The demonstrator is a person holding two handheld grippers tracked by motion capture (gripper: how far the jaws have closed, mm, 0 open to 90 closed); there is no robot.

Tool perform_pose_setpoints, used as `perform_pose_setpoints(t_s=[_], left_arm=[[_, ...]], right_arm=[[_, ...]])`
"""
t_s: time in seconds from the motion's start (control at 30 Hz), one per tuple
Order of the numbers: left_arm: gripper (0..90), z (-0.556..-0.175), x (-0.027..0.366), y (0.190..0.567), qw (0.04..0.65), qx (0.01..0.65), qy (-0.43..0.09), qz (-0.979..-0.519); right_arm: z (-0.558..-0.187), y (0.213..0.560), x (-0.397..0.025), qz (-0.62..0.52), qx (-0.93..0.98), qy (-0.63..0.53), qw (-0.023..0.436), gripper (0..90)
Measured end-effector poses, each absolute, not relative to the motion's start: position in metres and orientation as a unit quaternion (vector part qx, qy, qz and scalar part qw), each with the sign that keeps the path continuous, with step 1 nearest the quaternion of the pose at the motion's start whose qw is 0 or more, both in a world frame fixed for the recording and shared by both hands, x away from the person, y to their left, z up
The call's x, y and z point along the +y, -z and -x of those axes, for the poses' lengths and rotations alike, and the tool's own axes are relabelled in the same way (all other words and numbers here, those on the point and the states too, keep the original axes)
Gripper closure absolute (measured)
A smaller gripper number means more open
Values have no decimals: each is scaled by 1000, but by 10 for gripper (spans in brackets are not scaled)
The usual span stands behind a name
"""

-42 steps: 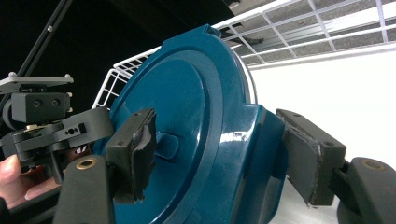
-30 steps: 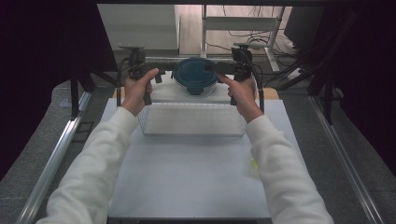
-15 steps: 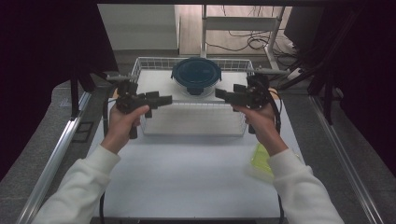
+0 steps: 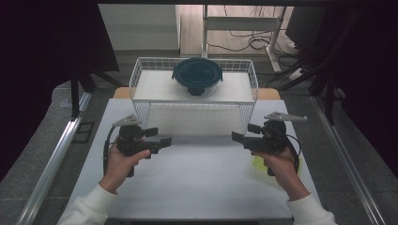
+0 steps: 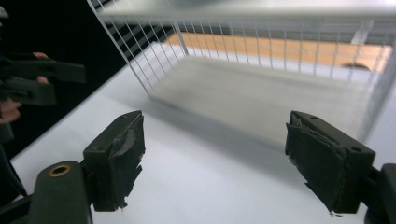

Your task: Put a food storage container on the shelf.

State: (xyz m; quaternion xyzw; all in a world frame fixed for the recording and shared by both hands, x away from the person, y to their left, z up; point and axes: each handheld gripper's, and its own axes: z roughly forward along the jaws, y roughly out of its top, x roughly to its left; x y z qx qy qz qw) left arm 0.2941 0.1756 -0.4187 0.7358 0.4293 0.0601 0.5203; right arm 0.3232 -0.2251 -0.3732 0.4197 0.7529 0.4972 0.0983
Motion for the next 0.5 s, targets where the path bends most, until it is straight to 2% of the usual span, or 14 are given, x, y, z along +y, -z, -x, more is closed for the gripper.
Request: perform_pose_setpoints(t_s=[0.33,0.5], left_arm=[[220,-272,179,473,473,455,-40,-754],[217,-264,183,482,462,460,-48,-757]], right_arm=[[-294,422,-244,-416,777,-462,98,217],[-289,440,-244,-414,791,-442,90,220]])
